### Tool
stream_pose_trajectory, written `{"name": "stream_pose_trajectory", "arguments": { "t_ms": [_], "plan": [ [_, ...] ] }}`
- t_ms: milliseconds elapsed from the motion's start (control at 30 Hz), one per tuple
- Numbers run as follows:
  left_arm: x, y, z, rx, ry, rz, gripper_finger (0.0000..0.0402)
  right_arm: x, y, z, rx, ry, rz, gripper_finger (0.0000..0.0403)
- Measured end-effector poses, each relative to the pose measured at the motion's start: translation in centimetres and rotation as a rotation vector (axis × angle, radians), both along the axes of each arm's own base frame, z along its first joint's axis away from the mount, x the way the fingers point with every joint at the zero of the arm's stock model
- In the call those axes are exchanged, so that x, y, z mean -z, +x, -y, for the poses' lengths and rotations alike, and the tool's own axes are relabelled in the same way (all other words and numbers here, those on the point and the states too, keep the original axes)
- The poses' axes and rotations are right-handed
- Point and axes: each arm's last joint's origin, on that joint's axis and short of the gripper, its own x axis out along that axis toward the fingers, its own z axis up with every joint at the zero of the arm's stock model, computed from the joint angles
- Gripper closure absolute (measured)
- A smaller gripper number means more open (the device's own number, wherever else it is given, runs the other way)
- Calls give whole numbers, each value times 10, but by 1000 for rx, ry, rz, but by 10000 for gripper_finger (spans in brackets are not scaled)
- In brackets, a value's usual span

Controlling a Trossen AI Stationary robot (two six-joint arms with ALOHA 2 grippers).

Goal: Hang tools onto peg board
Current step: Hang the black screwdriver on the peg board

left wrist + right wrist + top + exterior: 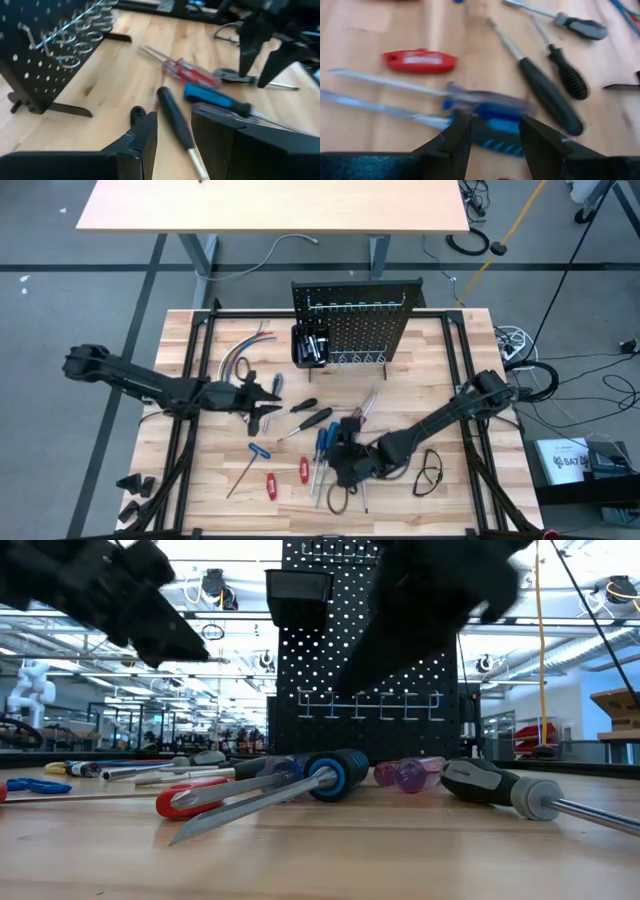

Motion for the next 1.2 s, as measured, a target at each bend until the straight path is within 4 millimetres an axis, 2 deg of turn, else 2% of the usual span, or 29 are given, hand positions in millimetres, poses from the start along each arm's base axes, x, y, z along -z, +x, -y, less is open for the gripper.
{"name": "stream_pose_trajectory", "arguments": {
  "t_ms": [167, 267, 400, 500, 667, 867, 1200],
  "plan": [
    [11, 18, -14, 79, 15, 3, 275, -2, 14, 26, -5, -53, 2, 248],
    [11, 25, -21, 128, 22, 31, 275, -7, 27, 41, -12, -61, 60, 248],
    [4, 29, -29, 204, 6, 26, 275, -9, 49, 72, -96, 77, 130, 248],
    [9, 26, -31, 224, -26, -51, 275, 4, 60, 95, -115, 128, 119, 248],
    [23, 19, -31, 215, -76, -216, 275, 31, 69, 123, -35, 110, 74, 248],
    [24, 18, -27, 199, -136, -234, 275, 43, 78, 133, 13, 46, 129, 248],
    [22, 18, -17, 248, -138, -224, 275, 53, 71, 149, 73, 13, 12, 248]
  ]
}}
